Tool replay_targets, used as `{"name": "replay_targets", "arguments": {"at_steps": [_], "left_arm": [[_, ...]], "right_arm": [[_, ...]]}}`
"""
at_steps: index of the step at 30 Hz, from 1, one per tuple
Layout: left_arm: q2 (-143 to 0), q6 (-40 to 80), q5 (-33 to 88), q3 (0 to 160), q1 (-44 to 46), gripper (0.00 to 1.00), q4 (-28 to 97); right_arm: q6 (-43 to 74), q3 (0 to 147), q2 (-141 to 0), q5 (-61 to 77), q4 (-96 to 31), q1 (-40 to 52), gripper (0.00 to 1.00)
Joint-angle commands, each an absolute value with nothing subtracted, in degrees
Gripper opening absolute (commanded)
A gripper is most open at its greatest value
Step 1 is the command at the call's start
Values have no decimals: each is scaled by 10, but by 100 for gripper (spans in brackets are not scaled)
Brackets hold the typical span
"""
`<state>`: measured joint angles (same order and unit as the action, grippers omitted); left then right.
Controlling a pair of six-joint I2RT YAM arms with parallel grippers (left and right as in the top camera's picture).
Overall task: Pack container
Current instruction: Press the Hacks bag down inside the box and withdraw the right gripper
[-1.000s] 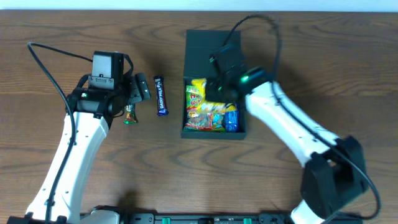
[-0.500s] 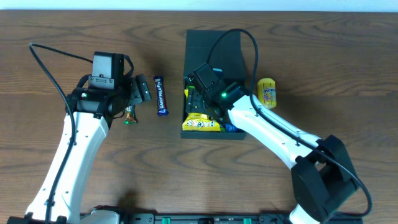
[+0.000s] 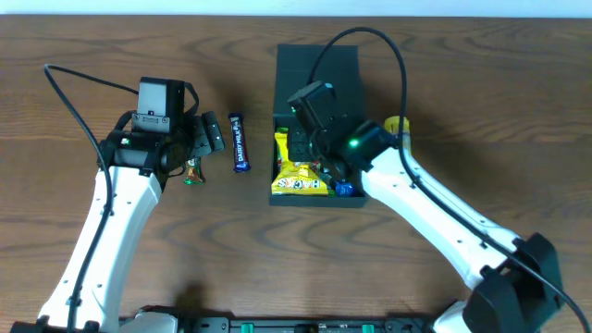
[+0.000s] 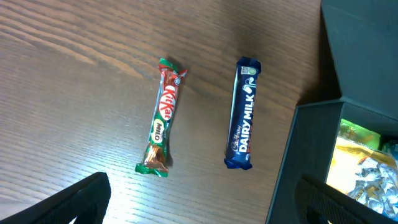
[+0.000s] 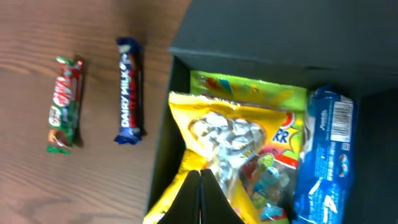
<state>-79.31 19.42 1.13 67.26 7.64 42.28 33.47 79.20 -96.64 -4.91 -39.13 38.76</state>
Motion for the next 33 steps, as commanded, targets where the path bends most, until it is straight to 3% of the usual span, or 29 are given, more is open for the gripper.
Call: {"name": "replay_targets", "arguments": {"at_steps": [1,16,29,33], "left_arm": [[-795,189,11,676,75,96,427],[-795,188,11,676,75,95,427],[-795,188,11,676,75,95,429],[-795,188,11,676,75,95,429]], "right_arm": [[306,786,-994,-55,-398,384,1],[305,774,-1135,-6,-370,385,1],[228,787,-929,-1,-397,348,1],[182,786,-897,63,-443,342,1]]}}
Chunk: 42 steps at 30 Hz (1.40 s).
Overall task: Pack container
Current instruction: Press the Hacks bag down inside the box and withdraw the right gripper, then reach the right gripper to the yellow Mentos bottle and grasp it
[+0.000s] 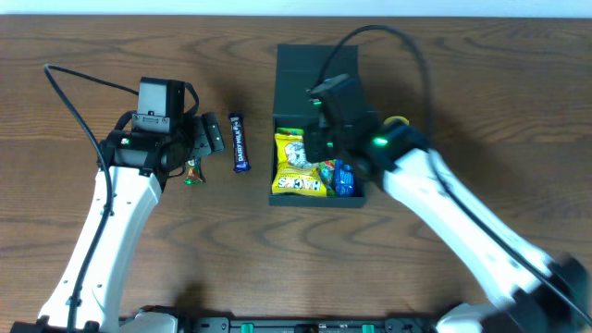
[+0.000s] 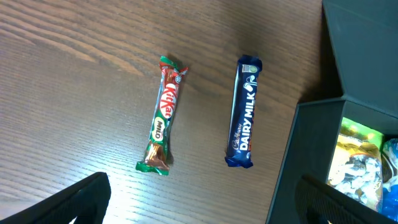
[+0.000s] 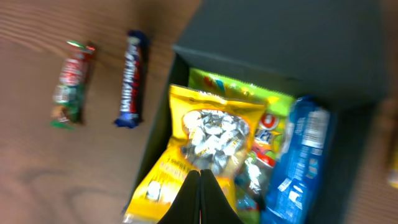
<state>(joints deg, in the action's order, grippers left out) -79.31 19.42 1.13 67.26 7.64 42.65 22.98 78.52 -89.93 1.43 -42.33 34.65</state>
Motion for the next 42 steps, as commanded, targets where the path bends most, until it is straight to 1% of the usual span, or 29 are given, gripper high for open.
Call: {"name": "replay_targets", "arguments": {"at_steps": [1,5,9,13,17,20,23,25,28,32,35,40,41,42], "left_arm": [[-795,188,11,676,75,96,429],[-795,188,11,676,75,95,429],[-795,188,11,676,75,95,429],[-795,188,11,676,75,95,429],[-795,188,11,676,75,95,429],[-795,188,11,676,75,95,429],[-795,188,11,676,75,96,429],[-795,188,11,676,75,95,429],[-795,188,11,676,75,95,429],[-795,178,15,676,75,95,429],[-795,177,15,676,75,95,429],[-795,178,15,676,75,96,426],[-795,178,15,676,75,95,426],[-795,178,15,676,75,95,426]], "right_arm": [[176,782,-901,75,-454,344,1],[175,740,-940,101,-449,368,1],[175,694,-1000,141,-390,389,1],[176,686,-1052,144,-357,395,1],[175,686,-1075,144,-355,393,1],[170,691,-1070,162,-355,394,1],[143,708,-1046,219,-358,393,1],[140,726,-1011,241,-359,393,1],[121,743,-944,234,-357,386,1],[119,744,-857,173,-359,344,1],[119,744,-815,131,-379,288,1],[119,738,-815,59,-420,177,1],[119,732,-827,42,-423,153,2],[119,728,-835,29,-422,141,9]]}}
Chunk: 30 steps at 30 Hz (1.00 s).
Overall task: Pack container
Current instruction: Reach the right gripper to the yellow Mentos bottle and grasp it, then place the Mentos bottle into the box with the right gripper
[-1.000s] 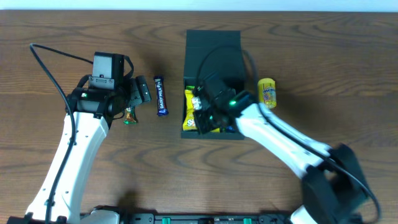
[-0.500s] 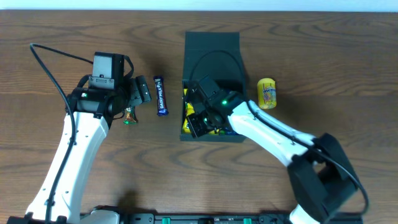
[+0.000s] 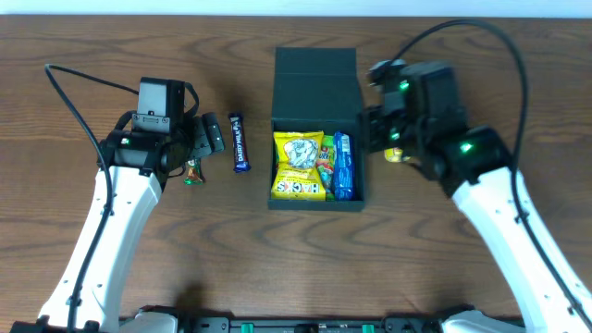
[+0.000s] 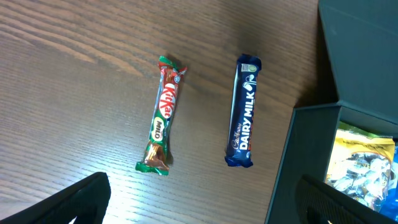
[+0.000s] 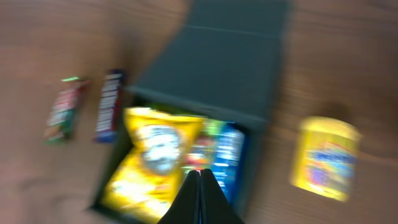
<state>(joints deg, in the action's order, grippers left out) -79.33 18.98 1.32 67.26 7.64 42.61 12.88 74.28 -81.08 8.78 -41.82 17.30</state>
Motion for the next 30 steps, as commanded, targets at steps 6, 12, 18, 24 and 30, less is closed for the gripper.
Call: {"name": "replay_targets", "arguments": {"at_steps": [6,12,18,24,30], "left_arm": [[-795,178,15,676,75,95,427],[-795,178,15,676,75,95,427],[-795,177,15,676,75,95,427],[-795,178,15,676,75,95,427],[-795,177,15,676,75,95,427]], "right_arm": [[122,723,-919,-61,-420,105,78],[128,723,-1023,-74,-395,103,82],[153,723,-1093,-75,-376,93,82],[156,723,-1117,-64,-370,82,58],[156,725,-1115,-29,-367,82,40]]}}
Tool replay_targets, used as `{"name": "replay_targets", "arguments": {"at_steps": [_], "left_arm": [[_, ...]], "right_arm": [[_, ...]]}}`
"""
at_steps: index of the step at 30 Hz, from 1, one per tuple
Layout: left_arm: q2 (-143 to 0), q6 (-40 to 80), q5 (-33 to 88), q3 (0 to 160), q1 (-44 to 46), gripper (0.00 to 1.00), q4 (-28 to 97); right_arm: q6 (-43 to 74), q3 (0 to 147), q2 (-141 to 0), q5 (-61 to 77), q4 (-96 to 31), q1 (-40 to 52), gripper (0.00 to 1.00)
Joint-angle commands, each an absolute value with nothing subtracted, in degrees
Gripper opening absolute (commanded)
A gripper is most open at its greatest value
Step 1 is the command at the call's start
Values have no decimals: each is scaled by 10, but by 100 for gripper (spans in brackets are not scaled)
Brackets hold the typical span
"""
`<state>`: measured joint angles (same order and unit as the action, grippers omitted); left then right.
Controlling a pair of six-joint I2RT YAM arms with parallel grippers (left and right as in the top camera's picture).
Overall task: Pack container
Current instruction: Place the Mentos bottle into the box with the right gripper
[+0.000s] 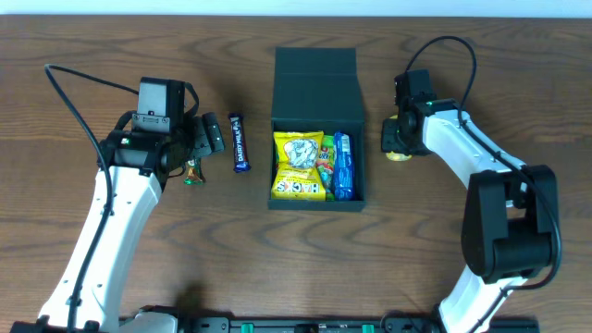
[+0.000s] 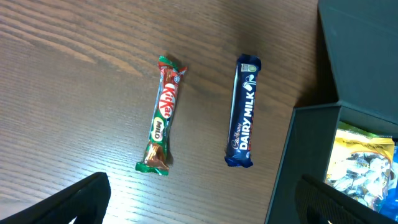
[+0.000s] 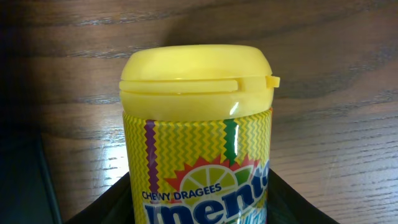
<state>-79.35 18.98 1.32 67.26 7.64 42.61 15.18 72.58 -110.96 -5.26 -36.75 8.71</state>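
Observation:
A black box (image 1: 315, 202) stands open at mid-table, with a yellow snack bag (image 1: 298, 166), a green pack and a blue pack (image 1: 342, 166) inside. Right of it a yellow Mentos bottle (image 3: 199, 124) lies on the table. My right gripper (image 3: 200, 177) is down on it, its fingers pressed to the bottle's two sides. A KitKat bar (image 2: 163, 115) and a Dairy Milk bar (image 2: 242, 112) lie left of the box. Above them my left gripper (image 2: 204, 182) hangs open and holds nothing.
The box lid (image 1: 316, 69) lies flat behind the box. Black cables arch over both arms. The wooden table (image 1: 277, 268) stretches to the front.
My right gripper was shut and above the box's right side. Now it is low at the Mentos bottle with its fingers on either side. The left arm and both bars are unmoved.
My right gripper was shut low over the yellow bag in the box. Then it stood higher above the box, then off to its right with the bottle in sight. Now it grips the bottle. The left gripper stayed open over the bars.

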Motion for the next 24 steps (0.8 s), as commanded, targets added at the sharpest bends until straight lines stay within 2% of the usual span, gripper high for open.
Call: {"name": "replay_targets", "arguments": {"at_steps": [1,3,9,11,18,24], "left_arm": [[-795,177,15,676,75,95,427],[-795,177,15,676,75,95,427],[-795,178,15,676,75,95,427],[-795,178,15,676,75,95,427],[-795,178,15,676,75,96,427],[-795,178,15,676,75,96,431]], "right_arm": [[156,731,-1110,-15,-372,82,38],[156,755,-1097,8,-396,82,37],[159,866,-1036,50,-519,95,25],[175,894,-998,50,-558,116,24],[227,884,-957,59,-612,216,22],[276,821,-975,60,-568,282,23]]}}
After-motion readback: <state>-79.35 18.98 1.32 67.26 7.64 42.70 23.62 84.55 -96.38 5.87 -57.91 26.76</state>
